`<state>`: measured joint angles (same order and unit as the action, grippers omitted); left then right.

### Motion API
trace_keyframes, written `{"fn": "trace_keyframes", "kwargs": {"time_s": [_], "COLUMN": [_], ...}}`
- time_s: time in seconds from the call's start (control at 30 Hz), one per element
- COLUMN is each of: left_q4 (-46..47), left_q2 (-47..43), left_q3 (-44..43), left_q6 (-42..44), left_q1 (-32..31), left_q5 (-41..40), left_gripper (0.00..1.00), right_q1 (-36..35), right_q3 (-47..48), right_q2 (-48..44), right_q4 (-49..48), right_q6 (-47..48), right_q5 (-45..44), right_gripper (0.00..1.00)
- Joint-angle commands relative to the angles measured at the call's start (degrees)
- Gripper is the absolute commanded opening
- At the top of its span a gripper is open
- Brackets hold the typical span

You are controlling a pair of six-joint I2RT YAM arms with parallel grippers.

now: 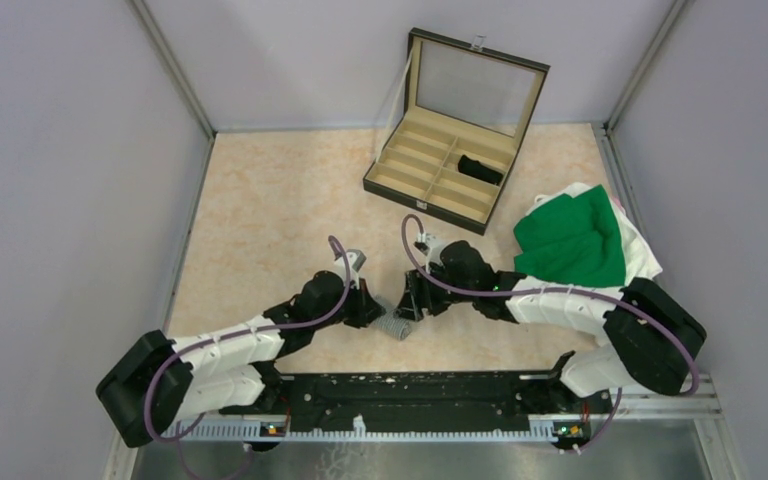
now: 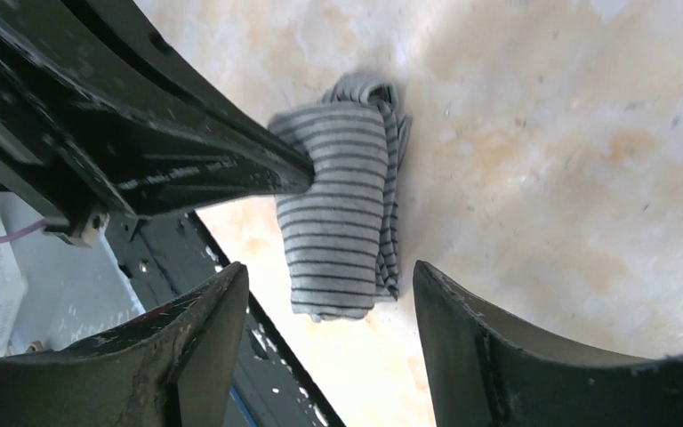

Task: Roll the underwear
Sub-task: Pick up the underwear from the center of the board.

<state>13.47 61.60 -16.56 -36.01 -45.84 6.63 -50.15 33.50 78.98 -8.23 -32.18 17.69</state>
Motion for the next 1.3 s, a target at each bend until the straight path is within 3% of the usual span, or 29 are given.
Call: {"fn": "trace_keyframes", "kwargs": {"time_s": [0.0, 0.1, 0.3, 0.67, 0.93, 1.27], "left_q4": [-5.4, -5.55, -6.0, -6.56, -6.61, -6.84], "left_q2": [0.26, -0.11, -0.8, -1.08, -0.99, -0.9], "left_q3": [2.39, 2.48, 2.49, 2.23, 2.05, 1.44], "left_q6": [1.63, 1.75, 1.96, 2.13, 2.26, 2.6], "left_q1": [-0.39, -0.39, -0.43, -0.39, -0.41, -0.39], "left_q5": [0.48, 0.5, 0.28, 0.12, 0.45, 0.55], "left_gripper": [0.0, 0.0, 0.0, 0.0, 0.0, 0.0], "right_q1": [1.96, 3.03, 4.15, 4.09, 4.1, 4.14], "right_q3": [7.47, 12.51, 17.35, 16.99, 17.33, 17.72], "right_q2": [0.05, 3.66, 10.84, 16.88, 20.55, 24.02], "right_q4": [7.42, 12.49, 14.36, 11.7, 10.09, 12.01], "right_q6": [5.35, 8.0, 9.9, 10.04, 8.97, 9.63], "right_q5": [1.83, 4.03, 10.16, 12.54, 14.97, 16.94], "right_gripper": [0.69, 0.75, 0.78, 0.85, 0.83, 0.69]}}
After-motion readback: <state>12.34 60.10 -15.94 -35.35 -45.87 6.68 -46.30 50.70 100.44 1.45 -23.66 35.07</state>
